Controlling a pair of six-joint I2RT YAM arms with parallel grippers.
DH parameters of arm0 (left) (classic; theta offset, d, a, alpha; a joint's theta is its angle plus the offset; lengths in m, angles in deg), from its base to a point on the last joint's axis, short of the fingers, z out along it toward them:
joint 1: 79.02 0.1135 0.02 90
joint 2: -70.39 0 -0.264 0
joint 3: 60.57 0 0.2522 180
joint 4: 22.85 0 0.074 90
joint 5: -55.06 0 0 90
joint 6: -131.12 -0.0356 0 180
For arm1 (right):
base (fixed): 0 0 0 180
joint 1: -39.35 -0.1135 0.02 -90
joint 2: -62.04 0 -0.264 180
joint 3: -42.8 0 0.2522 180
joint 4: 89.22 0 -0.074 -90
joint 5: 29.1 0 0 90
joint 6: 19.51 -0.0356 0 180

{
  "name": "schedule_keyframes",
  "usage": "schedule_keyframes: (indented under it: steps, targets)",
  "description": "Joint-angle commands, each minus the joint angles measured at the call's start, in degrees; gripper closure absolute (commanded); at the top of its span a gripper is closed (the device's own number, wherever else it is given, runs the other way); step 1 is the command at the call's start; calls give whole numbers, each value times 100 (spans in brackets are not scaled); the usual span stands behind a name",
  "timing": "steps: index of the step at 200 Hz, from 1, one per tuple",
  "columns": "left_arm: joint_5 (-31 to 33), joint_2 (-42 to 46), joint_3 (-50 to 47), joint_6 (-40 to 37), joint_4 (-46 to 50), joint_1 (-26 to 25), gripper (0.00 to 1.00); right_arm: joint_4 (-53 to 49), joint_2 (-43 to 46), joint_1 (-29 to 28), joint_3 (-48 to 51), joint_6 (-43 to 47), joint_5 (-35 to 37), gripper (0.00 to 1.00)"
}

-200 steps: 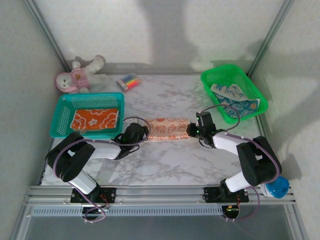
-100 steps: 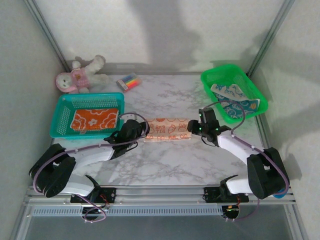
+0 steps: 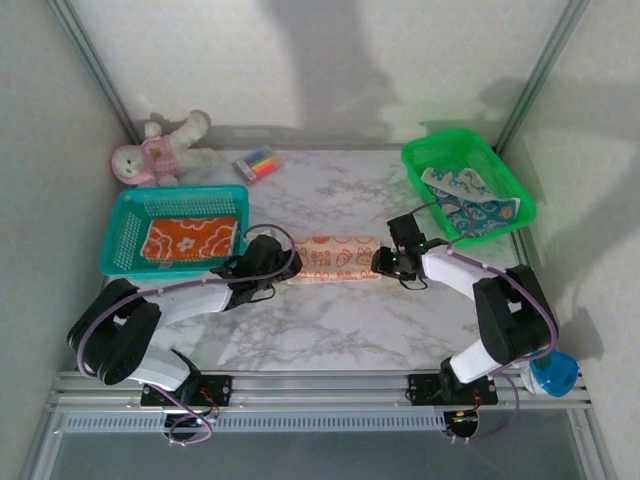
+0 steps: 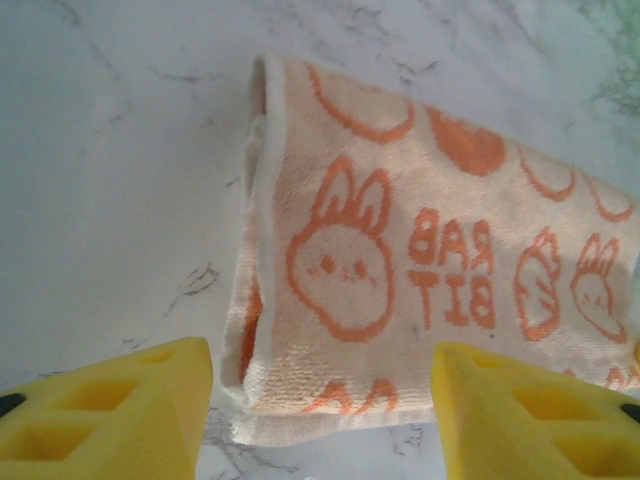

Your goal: Fold and stack the towels

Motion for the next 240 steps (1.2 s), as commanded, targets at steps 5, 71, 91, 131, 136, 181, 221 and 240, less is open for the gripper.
schedule_keyframes:
  steps: [5, 71, 91, 131, 136, 181, 221, 240]
  targets:
    - [-397, -38, 31, 179, 69, 135, 45, -100, -99, -42, -83, 88, -38, 59]
    - [-727, -240, -21, 424, 329, 217, 63, -113, -259, -40, -154, 168, -21, 59]
    - [-642, -236, -21, 438, 468, 217, 67, -108, -285, -38, -204, 173, -25, 59]
    - [-570, -322, 22, 443, 536, 217, 89, -113, -359, -43, -276, 178, -34, 59]
    - [-546, -305, 23, 442, 559, 217, 90, -109, -364, -38, -275, 186, -34, 59]
    - [-421, -138, -8, 453, 743, 217, 100, -102, -404, -38, -296, 183, -7, 59]
    - [-439, 116, -39, 662, 858, 181, 100, -96, -434, -39, -317, 167, 12, 59]
    - [-442, 249, -39, 713, 954, 147, 100, -92, -442, -42, -330, 160, 27, 59]
